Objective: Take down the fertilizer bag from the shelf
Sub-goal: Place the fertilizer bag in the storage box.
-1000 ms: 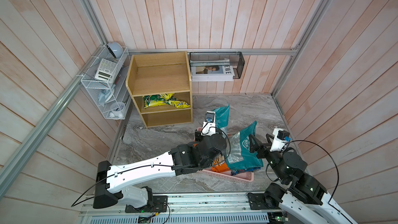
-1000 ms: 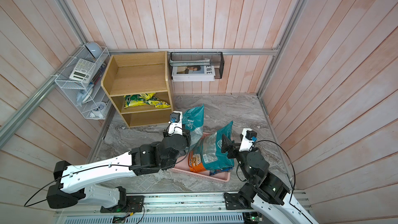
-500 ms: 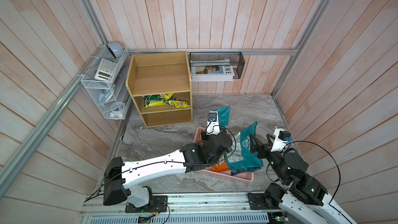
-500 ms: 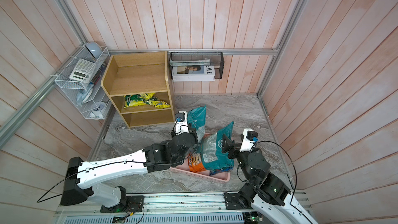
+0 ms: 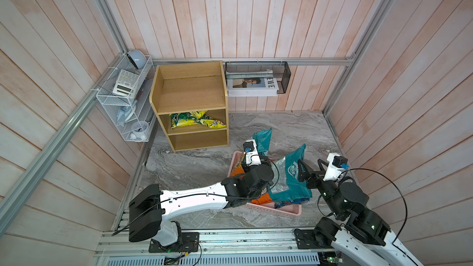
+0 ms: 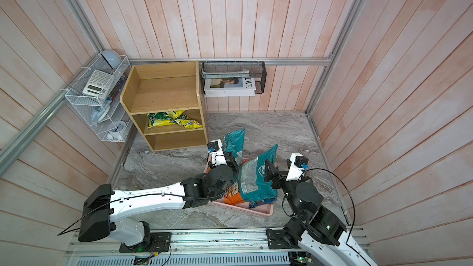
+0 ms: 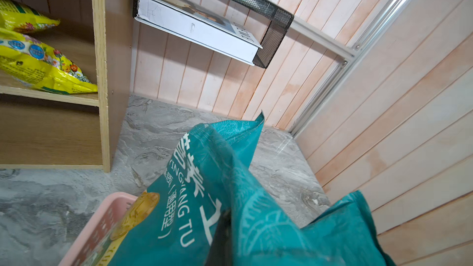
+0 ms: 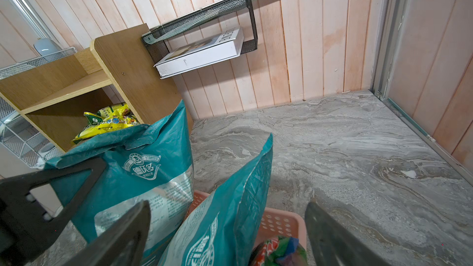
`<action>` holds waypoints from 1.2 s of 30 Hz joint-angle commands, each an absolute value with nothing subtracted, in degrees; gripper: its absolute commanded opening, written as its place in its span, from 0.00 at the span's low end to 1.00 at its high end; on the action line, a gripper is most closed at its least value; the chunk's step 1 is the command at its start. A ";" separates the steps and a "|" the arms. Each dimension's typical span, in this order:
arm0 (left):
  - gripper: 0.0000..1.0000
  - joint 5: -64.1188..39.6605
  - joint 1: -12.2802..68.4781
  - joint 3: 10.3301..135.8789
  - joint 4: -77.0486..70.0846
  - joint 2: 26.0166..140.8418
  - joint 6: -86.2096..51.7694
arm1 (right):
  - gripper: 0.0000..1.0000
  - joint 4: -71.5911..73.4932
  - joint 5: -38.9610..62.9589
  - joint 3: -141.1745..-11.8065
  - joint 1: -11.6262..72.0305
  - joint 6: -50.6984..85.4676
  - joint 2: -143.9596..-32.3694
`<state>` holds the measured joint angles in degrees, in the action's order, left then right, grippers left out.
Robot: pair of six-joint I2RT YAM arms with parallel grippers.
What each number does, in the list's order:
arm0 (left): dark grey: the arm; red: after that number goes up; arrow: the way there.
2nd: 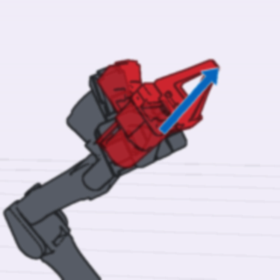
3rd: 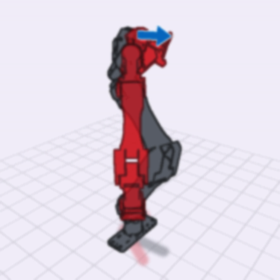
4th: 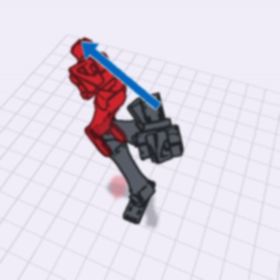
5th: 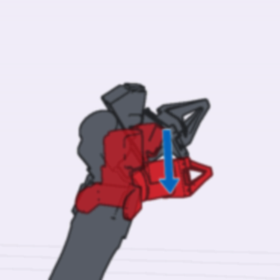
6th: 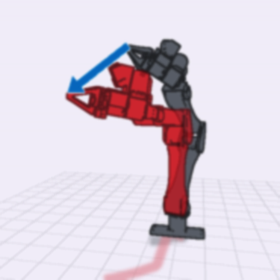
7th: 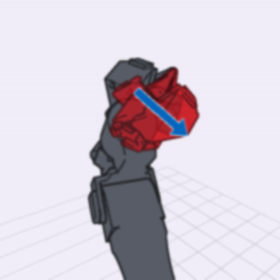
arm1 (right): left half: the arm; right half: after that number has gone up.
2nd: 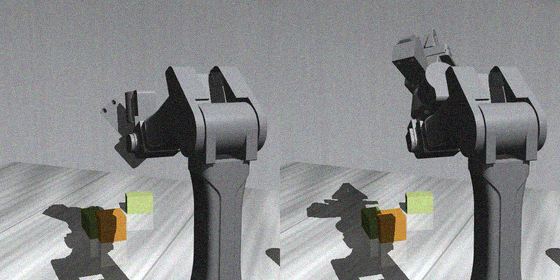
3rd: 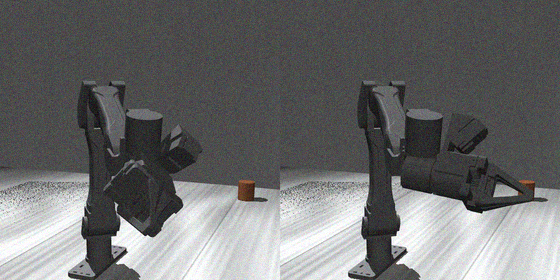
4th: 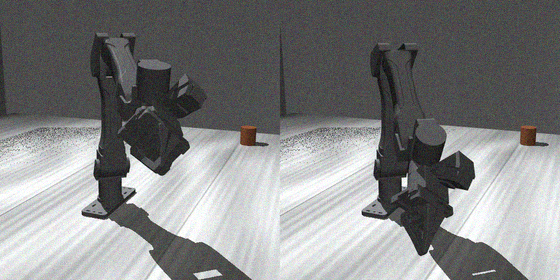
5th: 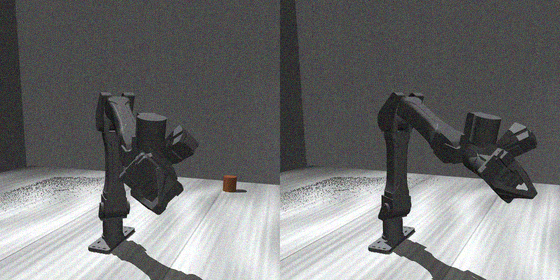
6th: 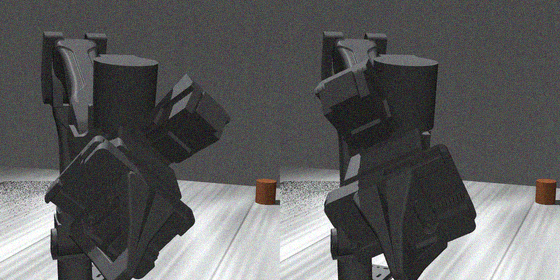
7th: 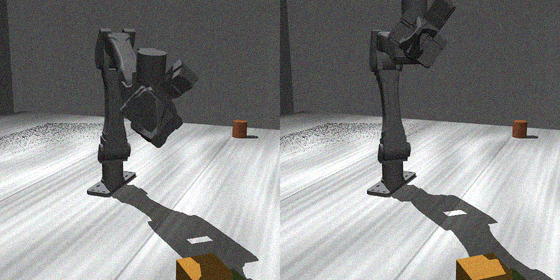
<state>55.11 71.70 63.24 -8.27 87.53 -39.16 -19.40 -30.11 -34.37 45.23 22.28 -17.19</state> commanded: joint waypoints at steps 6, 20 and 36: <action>0.00 60.19 78.08 60.80 -20.26 89.12 -42.12 | 0.98 -20.12 -30.55 -34.05 45.18 21.97 -16.30; 0.00 69.23 84.35 42.08 -44.29 89.08 -44.10 | 0.98 -19.65 -30.39 -33.93 45.18 22.02 -16.88; 0.78 61.73 85.29 36.12 -65.72 90.12 -26.37 | 0.98 -18.85 -30.65 -33.54 45.15 22.21 -18.13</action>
<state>66.87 84.71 38.13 -60.10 91.07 -32.12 -19.33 -30.11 -34.26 45.23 22.28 -17.50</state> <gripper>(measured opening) 0.433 0.981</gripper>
